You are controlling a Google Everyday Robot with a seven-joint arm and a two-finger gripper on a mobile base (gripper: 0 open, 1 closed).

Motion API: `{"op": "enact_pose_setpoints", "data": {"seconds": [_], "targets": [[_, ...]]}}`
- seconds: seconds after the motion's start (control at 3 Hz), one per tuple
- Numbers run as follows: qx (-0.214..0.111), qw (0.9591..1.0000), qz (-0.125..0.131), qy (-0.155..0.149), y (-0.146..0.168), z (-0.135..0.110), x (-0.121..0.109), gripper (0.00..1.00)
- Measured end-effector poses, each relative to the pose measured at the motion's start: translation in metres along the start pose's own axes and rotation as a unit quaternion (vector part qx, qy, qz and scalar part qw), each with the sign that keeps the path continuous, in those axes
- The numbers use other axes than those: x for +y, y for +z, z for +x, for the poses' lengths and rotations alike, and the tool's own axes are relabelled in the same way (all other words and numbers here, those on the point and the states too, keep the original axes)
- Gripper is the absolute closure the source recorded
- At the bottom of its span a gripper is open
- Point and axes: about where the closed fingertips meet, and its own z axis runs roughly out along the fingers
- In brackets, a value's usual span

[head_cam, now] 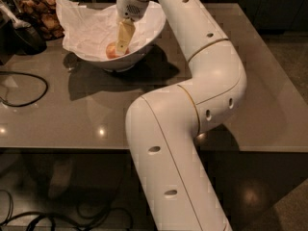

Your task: Pick apple from white bowl

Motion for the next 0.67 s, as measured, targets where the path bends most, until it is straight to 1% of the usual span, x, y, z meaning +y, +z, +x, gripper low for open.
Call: {"op": "enact_pose_setpoints", "data": {"seconds": [0.67], "targets": [[0.002,0.9999,-0.014,0.002,0.0137,0.0011,0.0024,0.2]]}}
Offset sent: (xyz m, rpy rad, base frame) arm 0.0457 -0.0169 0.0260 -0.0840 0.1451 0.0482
